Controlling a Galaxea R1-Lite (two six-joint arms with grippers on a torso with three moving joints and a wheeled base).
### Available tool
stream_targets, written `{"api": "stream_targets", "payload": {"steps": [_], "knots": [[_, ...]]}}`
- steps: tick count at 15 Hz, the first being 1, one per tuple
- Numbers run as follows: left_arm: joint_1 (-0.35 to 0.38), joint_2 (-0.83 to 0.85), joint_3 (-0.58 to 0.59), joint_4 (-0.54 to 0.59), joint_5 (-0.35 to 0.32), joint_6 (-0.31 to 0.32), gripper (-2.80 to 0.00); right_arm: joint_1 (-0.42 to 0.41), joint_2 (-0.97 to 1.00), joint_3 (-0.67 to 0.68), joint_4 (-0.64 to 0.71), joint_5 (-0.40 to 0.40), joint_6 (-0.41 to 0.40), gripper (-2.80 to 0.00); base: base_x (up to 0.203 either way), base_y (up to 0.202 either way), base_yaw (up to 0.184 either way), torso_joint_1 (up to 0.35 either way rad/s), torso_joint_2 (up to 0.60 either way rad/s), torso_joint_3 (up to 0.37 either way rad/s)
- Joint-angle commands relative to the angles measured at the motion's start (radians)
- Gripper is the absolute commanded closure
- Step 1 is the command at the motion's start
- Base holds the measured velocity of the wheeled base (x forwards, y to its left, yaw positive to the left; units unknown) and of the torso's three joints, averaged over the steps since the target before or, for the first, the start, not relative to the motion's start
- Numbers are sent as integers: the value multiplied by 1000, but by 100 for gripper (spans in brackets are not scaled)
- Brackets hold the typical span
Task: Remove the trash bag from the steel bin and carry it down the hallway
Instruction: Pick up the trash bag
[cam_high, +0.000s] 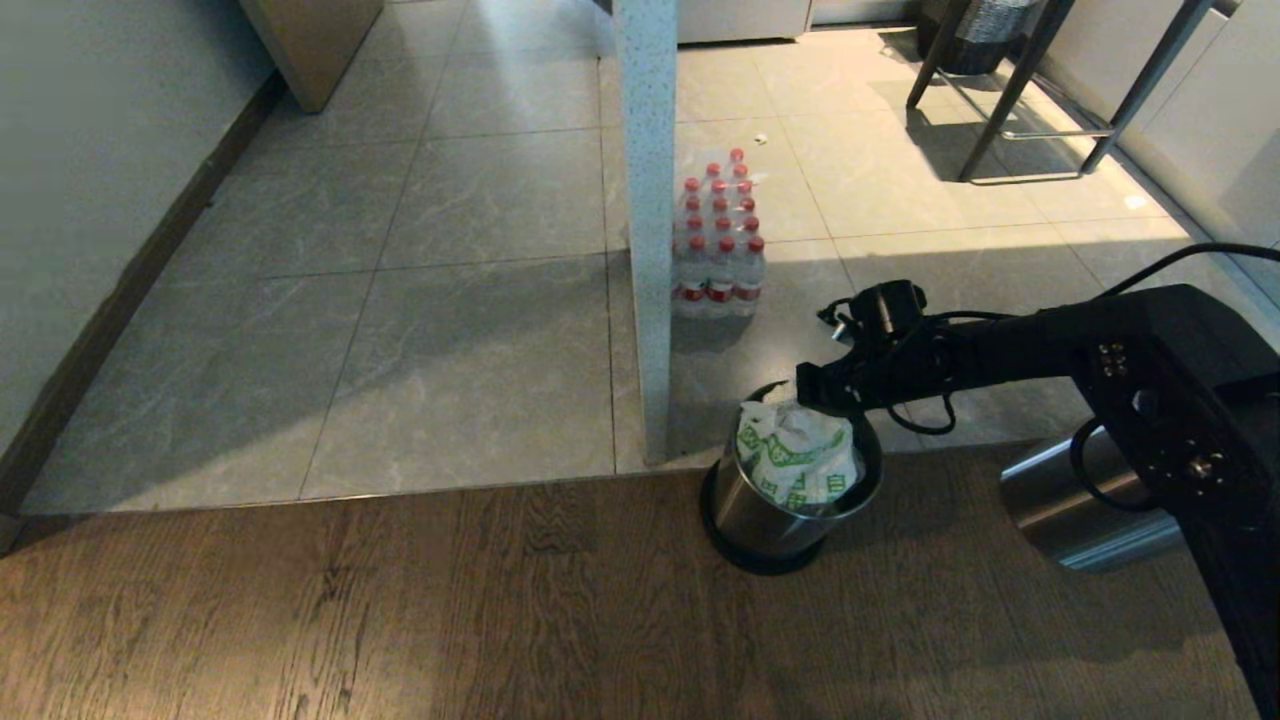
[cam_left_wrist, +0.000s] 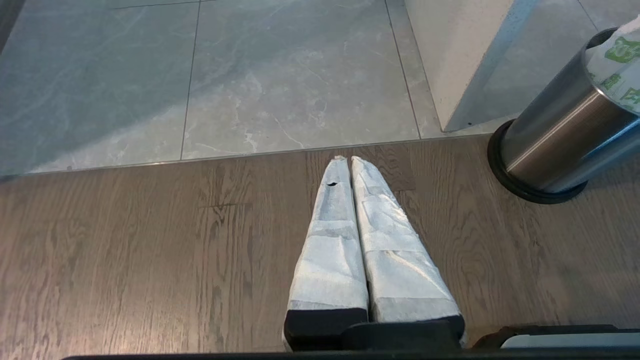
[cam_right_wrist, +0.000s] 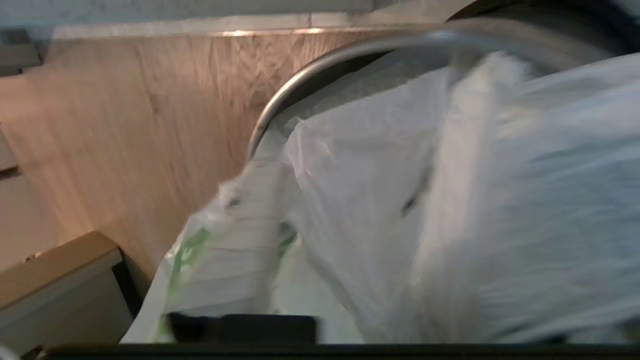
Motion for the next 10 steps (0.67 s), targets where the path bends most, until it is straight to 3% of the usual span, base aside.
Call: {"api": "stream_targets", "payload": {"steps": [1, 7, 10], "knots": [[0, -2, 2, 0, 0, 0, 0, 0, -8, 0, 3, -3, 2, 0, 0, 0, 0, 0, 0, 0], [0, -2, 2, 0, 0, 0, 0, -2, -133, 63, 21, -8, -1, 0, 0, 0, 0, 0, 0, 0], [0, -2, 2, 0, 0, 0, 0, -2, -301, 85, 115, -41, -1, 0, 0, 0, 0, 0, 0, 0]]}}
